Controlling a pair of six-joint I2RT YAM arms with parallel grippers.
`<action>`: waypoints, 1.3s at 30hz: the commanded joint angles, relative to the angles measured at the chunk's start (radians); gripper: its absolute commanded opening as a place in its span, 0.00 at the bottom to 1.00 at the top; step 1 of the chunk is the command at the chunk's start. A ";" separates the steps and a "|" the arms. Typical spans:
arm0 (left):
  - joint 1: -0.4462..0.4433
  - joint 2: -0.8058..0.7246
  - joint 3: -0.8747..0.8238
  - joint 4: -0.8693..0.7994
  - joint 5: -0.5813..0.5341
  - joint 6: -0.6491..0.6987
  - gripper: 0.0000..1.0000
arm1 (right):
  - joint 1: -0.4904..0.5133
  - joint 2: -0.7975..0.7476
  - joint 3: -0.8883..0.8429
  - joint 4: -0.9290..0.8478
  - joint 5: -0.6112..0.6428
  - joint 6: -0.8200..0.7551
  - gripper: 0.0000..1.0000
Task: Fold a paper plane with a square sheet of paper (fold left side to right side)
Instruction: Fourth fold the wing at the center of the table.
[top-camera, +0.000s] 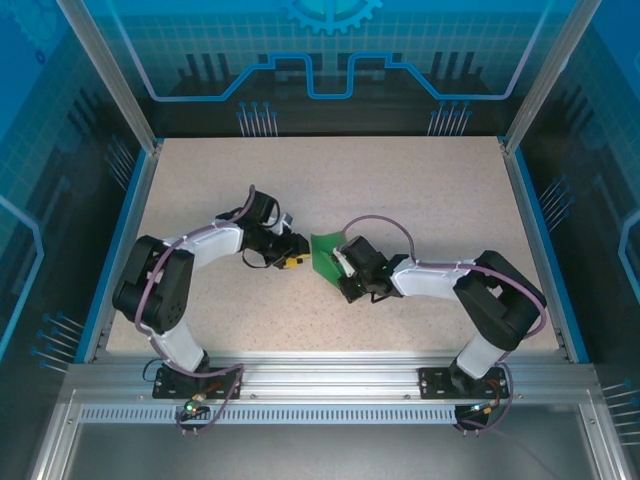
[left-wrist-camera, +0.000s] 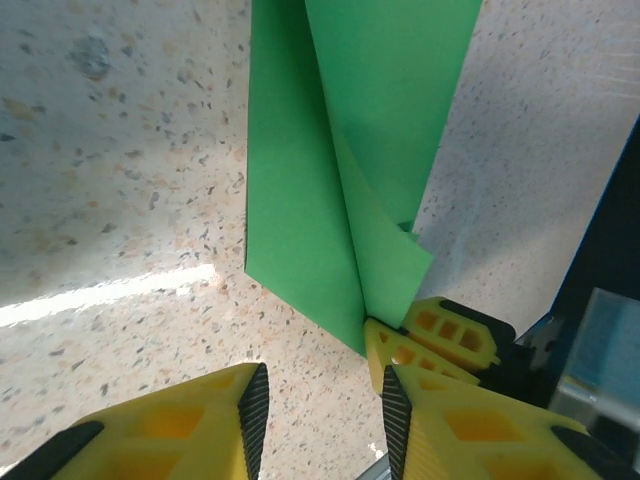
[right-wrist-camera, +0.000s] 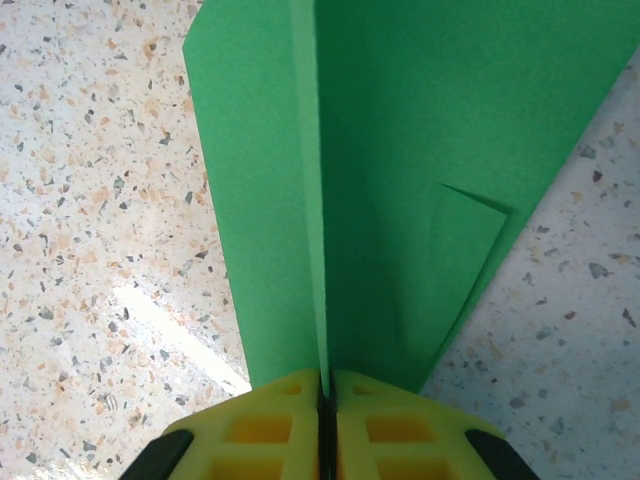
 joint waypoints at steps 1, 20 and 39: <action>-0.035 0.054 0.010 0.052 0.038 -0.020 0.38 | -0.012 -0.007 -0.029 -0.009 -0.030 0.021 0.11; -0.088 0.211 0.121 0.097 0.018 -0.062 0.39 | -0.021 -0.008 -0.038 -0.011 -0.031 0.026 0.11; -0.099 0.279 0.176 0.085 0.007 -0.063 0.45 | -0.023 0.004 -0.035 -0.018 -0.024 0.026 0.12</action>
